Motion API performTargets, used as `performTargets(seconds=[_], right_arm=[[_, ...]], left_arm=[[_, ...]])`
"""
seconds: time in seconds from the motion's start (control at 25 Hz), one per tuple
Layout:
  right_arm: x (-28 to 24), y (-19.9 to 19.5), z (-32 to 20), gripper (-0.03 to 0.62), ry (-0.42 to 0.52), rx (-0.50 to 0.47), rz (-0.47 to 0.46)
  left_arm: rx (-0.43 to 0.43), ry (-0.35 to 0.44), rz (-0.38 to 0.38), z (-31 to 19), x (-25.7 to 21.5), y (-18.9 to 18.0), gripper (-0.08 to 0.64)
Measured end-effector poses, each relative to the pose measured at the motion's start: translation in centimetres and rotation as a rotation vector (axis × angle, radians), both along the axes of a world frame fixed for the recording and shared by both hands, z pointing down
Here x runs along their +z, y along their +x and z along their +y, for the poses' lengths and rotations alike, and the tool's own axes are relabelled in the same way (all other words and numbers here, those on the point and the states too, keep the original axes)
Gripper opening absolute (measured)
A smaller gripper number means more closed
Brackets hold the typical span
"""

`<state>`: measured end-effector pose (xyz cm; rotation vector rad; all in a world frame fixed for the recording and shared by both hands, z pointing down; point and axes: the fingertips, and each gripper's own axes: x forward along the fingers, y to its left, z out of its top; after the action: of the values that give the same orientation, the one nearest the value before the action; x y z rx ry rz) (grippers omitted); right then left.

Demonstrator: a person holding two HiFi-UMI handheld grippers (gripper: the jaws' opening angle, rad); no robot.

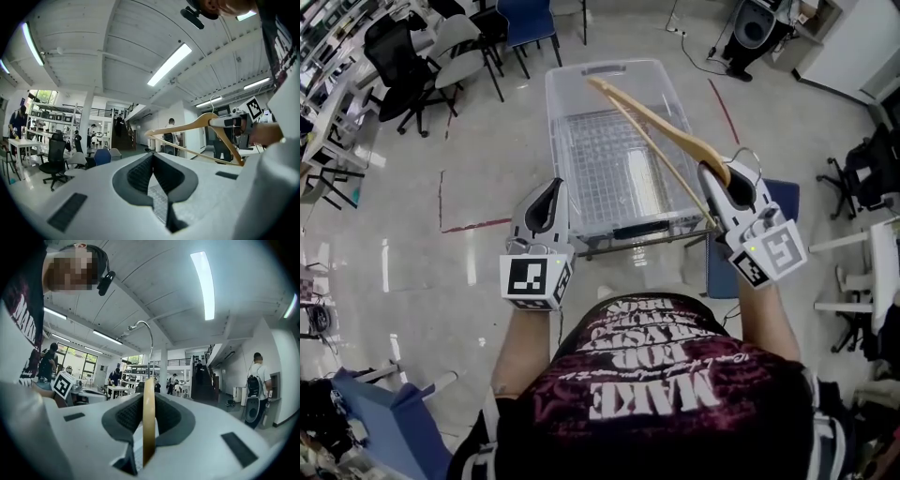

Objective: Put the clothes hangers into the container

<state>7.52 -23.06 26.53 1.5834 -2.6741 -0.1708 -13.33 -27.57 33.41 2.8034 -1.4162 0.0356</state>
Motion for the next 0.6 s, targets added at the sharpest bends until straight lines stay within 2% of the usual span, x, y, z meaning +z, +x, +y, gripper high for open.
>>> performTargets(seconds=[0.32,0.6], right_arm=[[0.8,1.2,-1.6,0.061,-0.035,0.001,-0.006],[3.0,0.9,-5.3,0.061,-0.09,-0.025,-0.052]], left_arm=[[0.015,-0.046,0.013,-0.6,1.9,1.5,0.006],[0.0,-0.073,-0.006,-2.0,3.0,1.6,0.006]])
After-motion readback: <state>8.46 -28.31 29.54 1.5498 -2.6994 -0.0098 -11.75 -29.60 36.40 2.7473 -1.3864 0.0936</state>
